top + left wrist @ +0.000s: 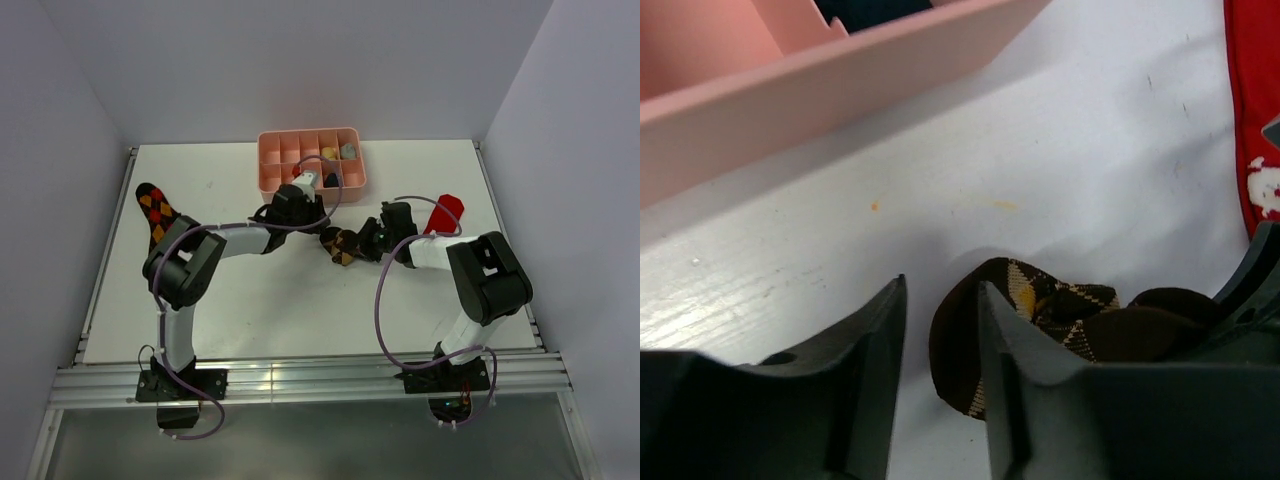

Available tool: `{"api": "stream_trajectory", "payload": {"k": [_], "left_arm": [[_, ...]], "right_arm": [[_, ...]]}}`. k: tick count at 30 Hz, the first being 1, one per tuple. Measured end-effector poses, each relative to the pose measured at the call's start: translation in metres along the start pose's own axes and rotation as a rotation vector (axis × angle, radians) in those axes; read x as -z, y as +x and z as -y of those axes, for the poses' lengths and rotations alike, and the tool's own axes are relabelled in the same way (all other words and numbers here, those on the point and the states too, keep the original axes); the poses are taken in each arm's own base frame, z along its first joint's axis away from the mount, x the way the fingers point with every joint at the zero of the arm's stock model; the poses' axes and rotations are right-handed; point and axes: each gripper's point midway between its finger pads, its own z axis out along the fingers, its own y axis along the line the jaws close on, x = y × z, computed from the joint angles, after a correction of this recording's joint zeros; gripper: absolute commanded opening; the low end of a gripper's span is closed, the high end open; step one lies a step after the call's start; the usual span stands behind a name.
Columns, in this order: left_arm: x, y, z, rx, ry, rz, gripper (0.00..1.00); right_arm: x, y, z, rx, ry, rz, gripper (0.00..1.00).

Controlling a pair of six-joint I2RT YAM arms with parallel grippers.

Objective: Roll the socks
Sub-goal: Roll the sock at the center of the board.

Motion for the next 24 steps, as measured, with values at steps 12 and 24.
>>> {"api": "stream_trajectory", "payload": {"k": [12,24], "left_arm": [[-0.012,0.042,0.002,0.033,0.037,-0.106,0.18],[-0.007,0.049,-0.001,0.077,-0.004,-0.081,0.00]], "right_arm": [[0.000,0.002,0.000,0.005,0.000,-0.010,0.00],[0.009,0.001,0.004,-0.034,0.021,0.022,0.00]]}}
